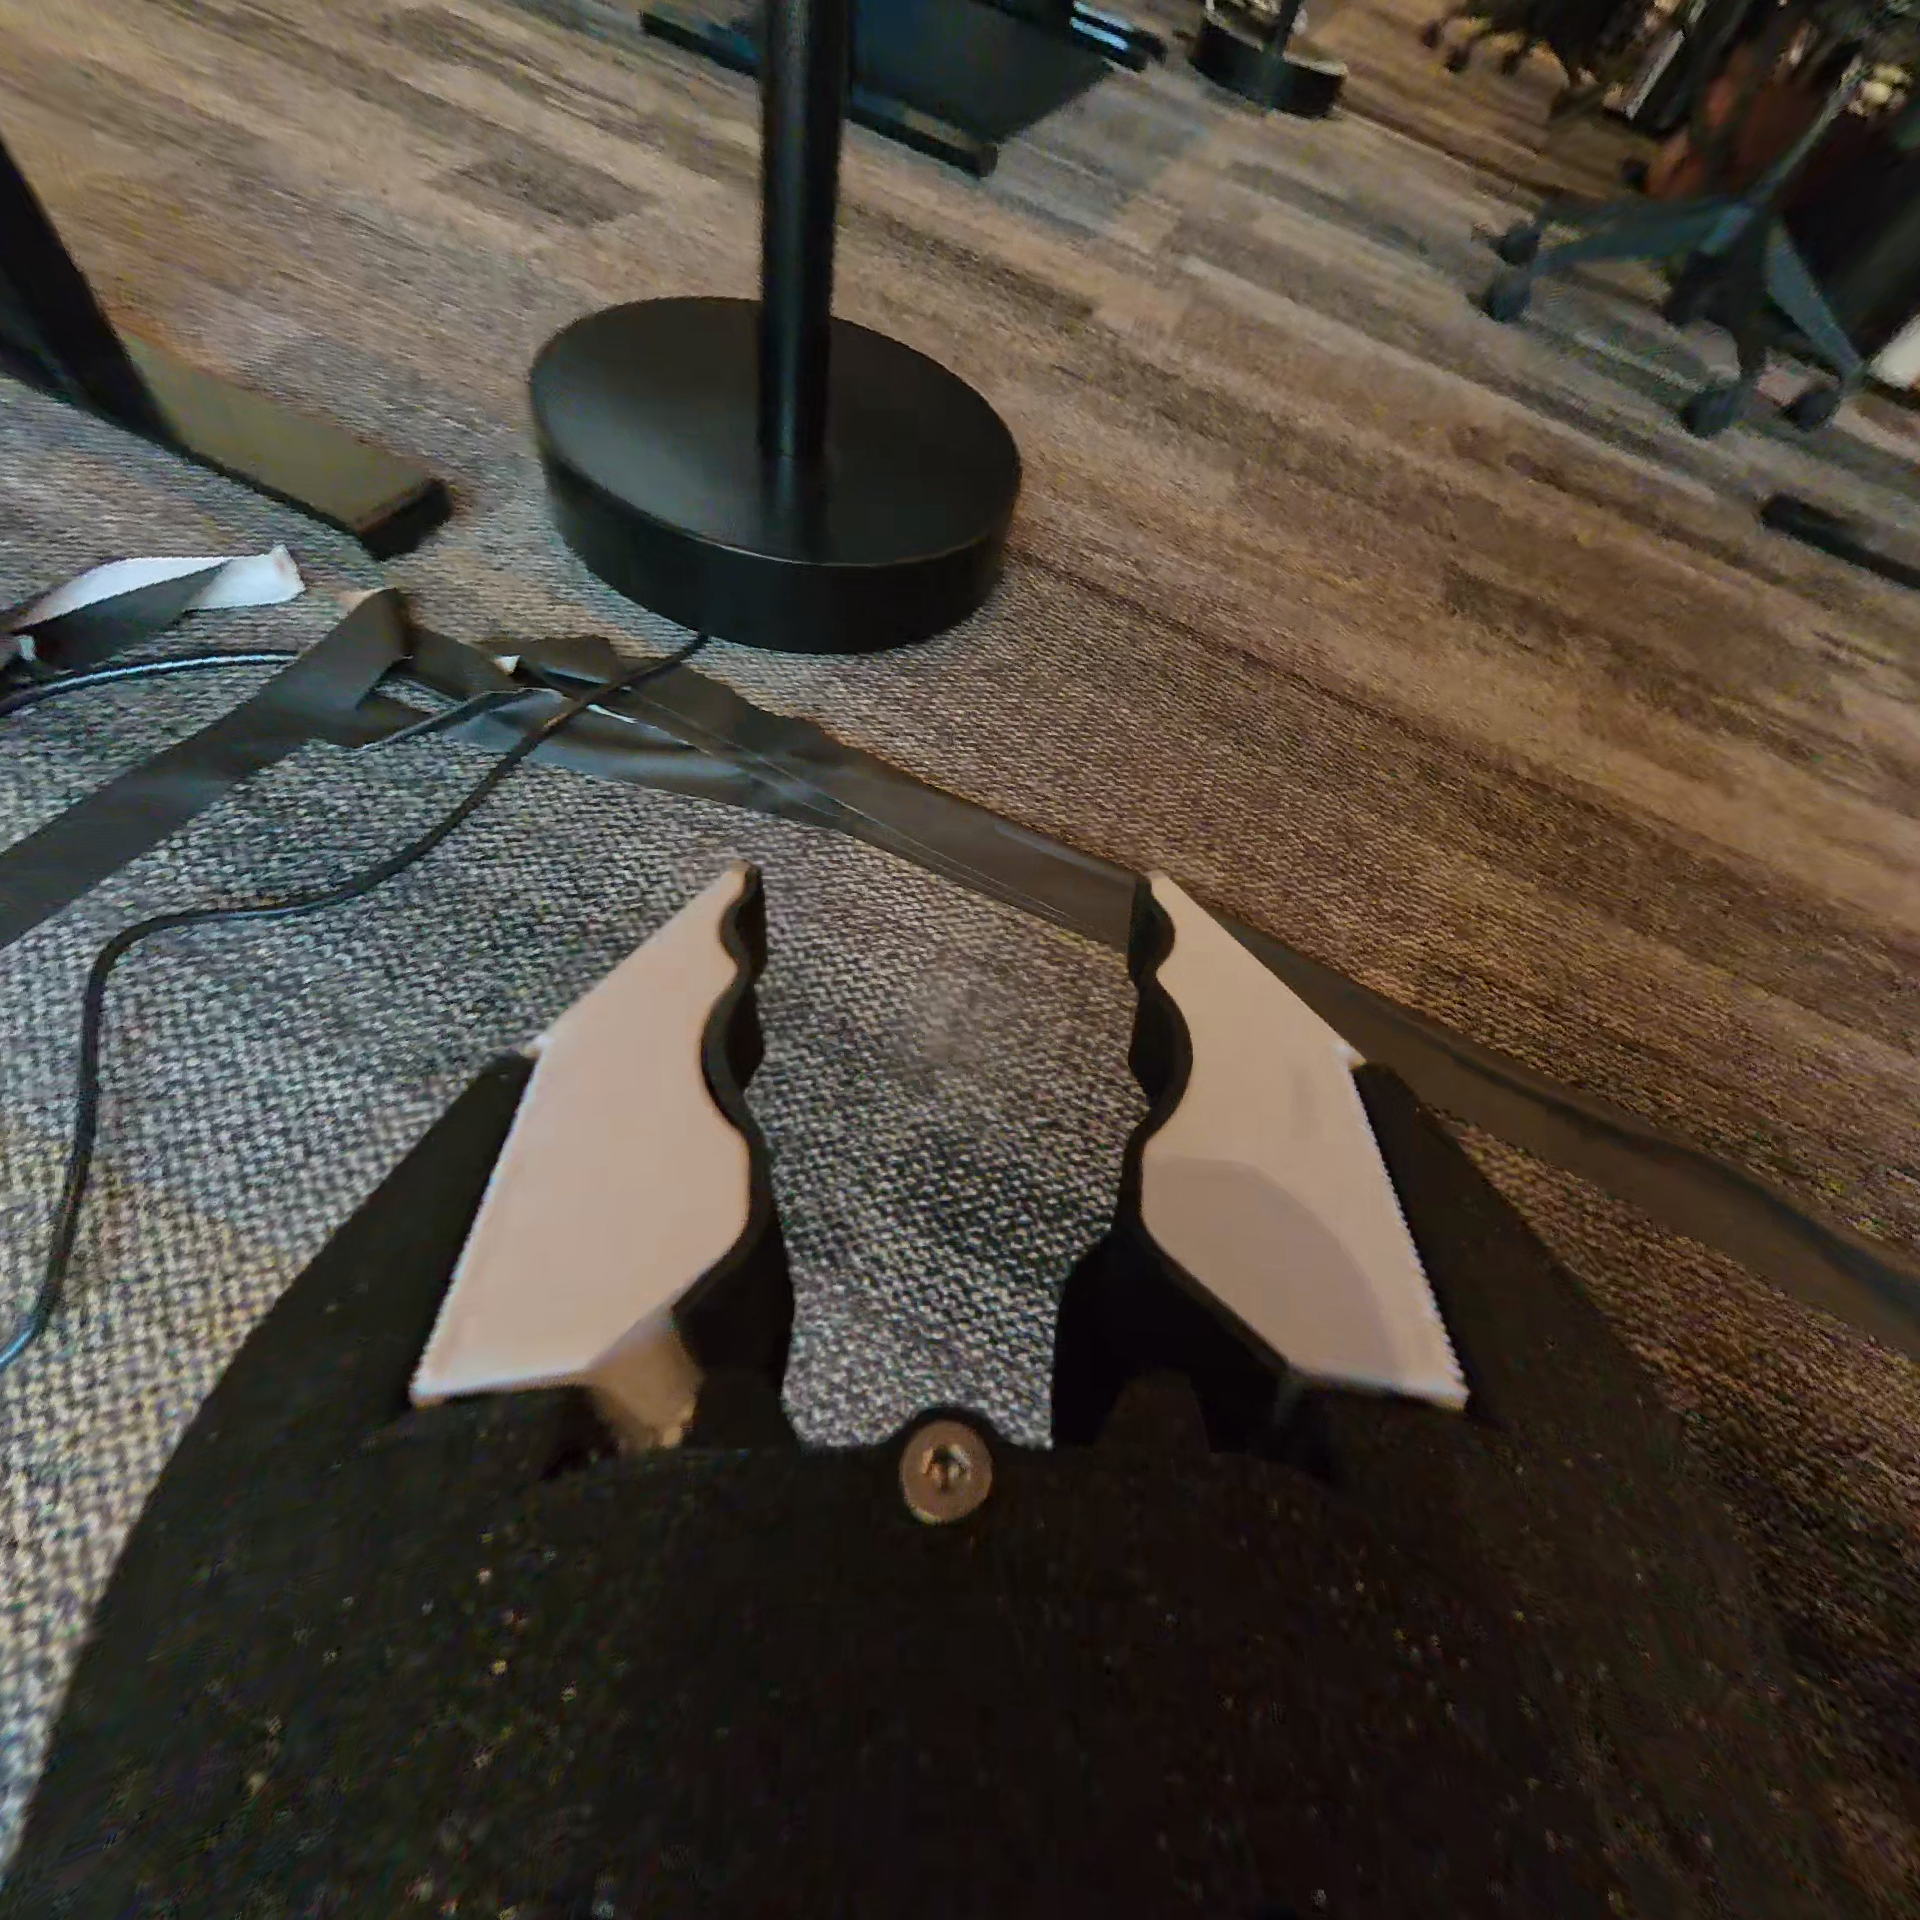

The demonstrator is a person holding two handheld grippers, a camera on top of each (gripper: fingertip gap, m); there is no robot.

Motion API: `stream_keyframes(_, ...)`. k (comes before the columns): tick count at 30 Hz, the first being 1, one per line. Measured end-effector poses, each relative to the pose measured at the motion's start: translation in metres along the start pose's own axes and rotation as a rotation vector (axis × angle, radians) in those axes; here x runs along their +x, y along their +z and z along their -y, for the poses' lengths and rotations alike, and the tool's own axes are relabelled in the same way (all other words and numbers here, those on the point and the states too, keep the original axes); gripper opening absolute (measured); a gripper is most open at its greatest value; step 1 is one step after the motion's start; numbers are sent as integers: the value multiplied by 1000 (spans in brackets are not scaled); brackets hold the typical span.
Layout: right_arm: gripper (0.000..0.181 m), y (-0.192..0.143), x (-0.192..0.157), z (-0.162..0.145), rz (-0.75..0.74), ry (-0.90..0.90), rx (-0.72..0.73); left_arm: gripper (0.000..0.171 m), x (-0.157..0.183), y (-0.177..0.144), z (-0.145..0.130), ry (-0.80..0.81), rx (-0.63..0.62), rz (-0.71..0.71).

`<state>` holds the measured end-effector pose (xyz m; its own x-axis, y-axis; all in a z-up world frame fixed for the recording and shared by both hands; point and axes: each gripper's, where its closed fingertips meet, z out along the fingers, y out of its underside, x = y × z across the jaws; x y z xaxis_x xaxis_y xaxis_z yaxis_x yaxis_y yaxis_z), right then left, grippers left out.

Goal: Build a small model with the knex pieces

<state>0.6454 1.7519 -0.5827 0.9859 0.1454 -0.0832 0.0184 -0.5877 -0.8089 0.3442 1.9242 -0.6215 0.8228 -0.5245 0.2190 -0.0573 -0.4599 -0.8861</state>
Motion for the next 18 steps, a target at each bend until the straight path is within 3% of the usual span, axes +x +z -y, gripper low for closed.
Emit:
stream_keyframes(5, 90, 50, -49, 7, 90, -81, 39, 70, -37, -30, -37, -50, 7, 40)
stream_keyframes(10, 91, 76, -109, 8, 178, -160, 44, 69, -71, -72, -65, -71, 5, 84)
stream_keyframes(14, 91, 80, -147, 18, 210, -230, 68, 69, -102, -98, -68, -93, 40, 127)
stream_keyframes(18, 90, 66, -162, 34, 197, -255, 99, 69, -124, -114, -56, -84, 61, 157)
